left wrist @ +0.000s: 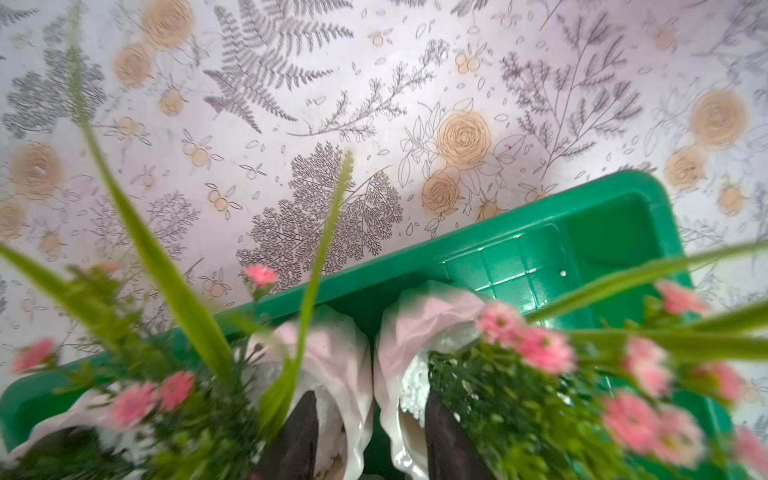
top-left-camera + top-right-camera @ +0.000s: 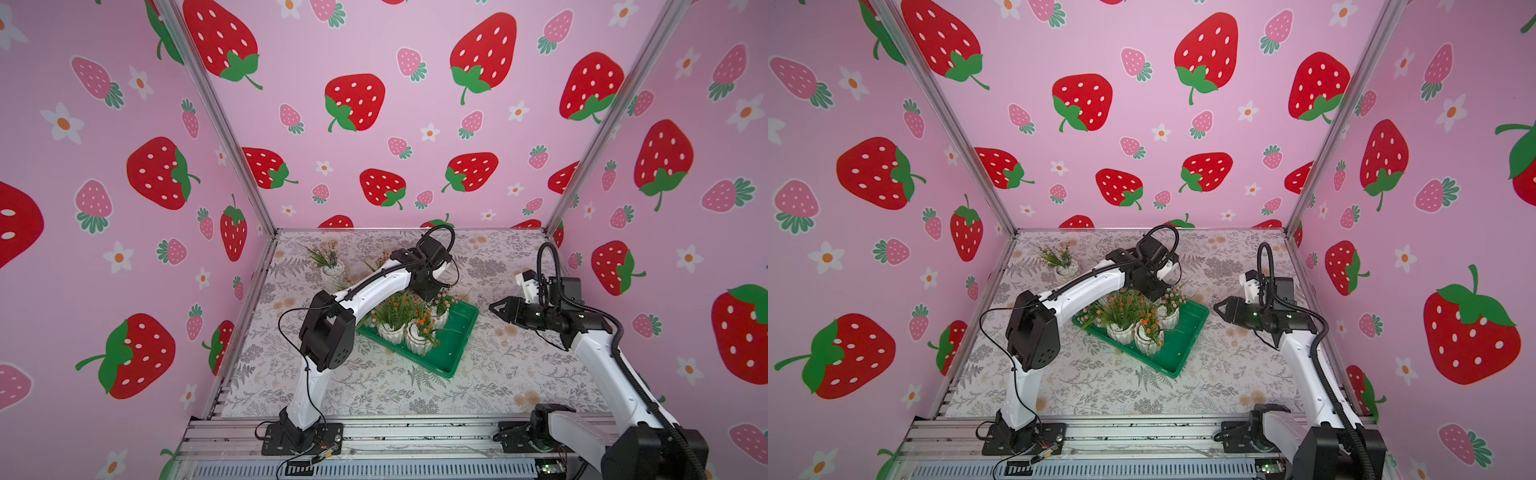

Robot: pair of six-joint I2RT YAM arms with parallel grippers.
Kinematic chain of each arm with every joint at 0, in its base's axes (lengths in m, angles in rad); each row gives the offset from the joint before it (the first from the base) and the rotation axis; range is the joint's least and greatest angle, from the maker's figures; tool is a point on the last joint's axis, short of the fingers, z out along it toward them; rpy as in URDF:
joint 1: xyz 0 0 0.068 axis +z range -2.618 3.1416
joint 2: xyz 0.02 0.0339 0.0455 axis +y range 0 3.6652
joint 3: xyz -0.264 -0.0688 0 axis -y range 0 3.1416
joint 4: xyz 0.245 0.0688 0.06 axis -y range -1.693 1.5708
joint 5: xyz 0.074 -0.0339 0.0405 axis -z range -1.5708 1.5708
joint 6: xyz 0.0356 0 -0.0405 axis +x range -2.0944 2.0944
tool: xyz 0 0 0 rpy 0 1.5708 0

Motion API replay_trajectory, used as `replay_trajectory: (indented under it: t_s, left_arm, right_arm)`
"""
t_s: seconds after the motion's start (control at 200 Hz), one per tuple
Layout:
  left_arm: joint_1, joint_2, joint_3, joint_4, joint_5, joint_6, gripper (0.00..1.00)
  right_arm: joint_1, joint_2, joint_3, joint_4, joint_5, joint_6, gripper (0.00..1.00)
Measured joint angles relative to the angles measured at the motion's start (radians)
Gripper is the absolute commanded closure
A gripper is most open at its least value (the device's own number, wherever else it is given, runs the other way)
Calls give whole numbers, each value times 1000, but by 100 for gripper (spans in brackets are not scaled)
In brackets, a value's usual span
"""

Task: Put the potted gypsophila into the storage box
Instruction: Place the baby's breath potted plant at the storage box, then pick up the baby's breath potted plant from the center of the board.

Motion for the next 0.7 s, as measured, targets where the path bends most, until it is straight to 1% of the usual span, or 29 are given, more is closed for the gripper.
replay_trajectory:
  t_s: [0.145, 0.27, 0.365, 0.535, 0.7]
  left_arm:
    - [14, -134, -91, 74, 23, -31, 53]
    - [35, -303, -230, 170, 52, -84, 53]
    - [69, -441, -352, 251, 66, -143, 53]
    - [190, -681, -588, 361, 64, -292, 54]
    - [321, -829, -768, 415, 40, -433, 53]
  right_arm:
    - [0, 0, 0, 8, 6, 3, 49]
    - [0, 0, 0, 29, 7, 4, 49]
    - [0, 0, 0, 47, 7, 7, 49]
    - [0, 0, 2, 60, 18, 11, 49]
    - [10, 13, 22, 63, 37, 14, 49]
